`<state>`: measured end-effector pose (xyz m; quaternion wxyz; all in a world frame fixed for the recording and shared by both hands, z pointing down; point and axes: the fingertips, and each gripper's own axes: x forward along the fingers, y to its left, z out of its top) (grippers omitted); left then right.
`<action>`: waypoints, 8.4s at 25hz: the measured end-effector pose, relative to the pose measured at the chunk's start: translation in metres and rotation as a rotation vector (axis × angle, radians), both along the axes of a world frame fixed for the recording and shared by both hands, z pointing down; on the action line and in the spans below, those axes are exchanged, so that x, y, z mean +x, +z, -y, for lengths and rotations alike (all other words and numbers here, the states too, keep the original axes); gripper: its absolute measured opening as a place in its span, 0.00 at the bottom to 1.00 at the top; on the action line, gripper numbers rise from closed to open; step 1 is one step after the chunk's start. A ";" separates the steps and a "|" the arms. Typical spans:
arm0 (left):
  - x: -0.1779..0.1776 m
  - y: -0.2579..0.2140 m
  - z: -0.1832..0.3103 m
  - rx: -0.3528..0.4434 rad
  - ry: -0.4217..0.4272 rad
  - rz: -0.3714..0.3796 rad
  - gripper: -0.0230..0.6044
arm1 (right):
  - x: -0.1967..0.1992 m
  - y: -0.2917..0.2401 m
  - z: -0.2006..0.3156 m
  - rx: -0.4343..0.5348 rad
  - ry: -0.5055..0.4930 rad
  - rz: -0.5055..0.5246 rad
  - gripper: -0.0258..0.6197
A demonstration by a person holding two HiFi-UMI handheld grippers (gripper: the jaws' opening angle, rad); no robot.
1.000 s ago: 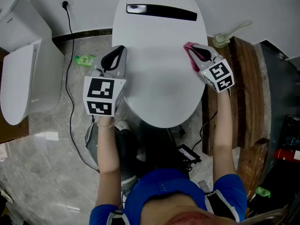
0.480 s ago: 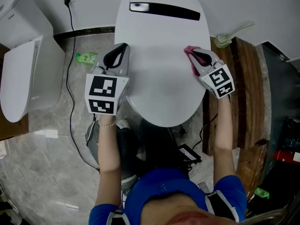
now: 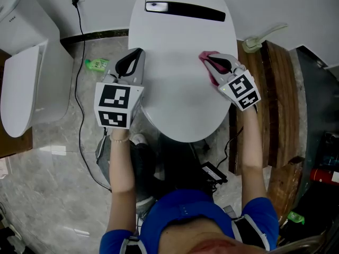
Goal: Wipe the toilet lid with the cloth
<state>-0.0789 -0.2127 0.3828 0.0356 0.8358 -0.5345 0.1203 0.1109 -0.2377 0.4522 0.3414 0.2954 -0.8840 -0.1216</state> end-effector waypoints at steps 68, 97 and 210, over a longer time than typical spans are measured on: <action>-0.042 -0.014 -0.007 0.036 -0.087 -0.024 0.04 | -0.220 0.006 -0.050 0.041 -0.479 -0.170 0.06; -0.033 -0.011 0.001 0.028 -0.090 -0.017 0.04 | -0.208 0.015 -0.110 0.037 -0.593 -0.175 0.06; 0.000 -0.005 -0.008 0.019 -0.001 0.011 0.04 | -0.012 0.013 -0.090 -0.005 -0.146 -0.016 0.06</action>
